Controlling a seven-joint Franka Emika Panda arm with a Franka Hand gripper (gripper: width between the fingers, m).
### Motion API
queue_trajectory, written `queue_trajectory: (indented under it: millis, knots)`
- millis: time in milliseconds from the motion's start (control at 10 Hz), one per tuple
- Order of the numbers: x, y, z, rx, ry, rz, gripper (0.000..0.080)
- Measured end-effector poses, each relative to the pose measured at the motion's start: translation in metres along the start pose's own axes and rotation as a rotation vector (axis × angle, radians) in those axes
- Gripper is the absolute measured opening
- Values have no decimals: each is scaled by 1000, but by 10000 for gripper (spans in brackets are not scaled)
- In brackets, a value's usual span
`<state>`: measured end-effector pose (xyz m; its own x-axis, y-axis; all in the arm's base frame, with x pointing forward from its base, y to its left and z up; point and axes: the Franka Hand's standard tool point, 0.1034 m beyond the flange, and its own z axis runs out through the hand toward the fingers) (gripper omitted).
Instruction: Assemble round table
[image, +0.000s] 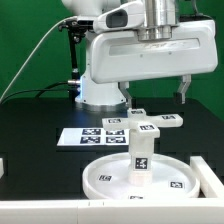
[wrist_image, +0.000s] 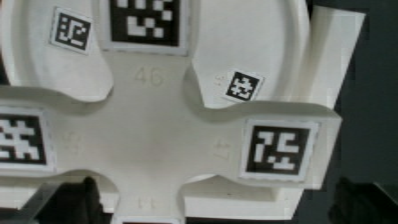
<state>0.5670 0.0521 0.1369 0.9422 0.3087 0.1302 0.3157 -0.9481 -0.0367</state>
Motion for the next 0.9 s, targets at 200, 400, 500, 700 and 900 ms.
queue_trajectory:
  millis: [200, 400, 500, 700, 900]
  knots:
    - [5, 10, 6, -16, -14, -341, 649]
    - [3, 13, 7, -26, -22, -460, 649]
    - [3, 14, 7, -28, -24, -473, 649]
    - [-2, 13, 9, -12, -54, -450, 649]
    - [-6, 8, 11, -20, -120, -439, 649]
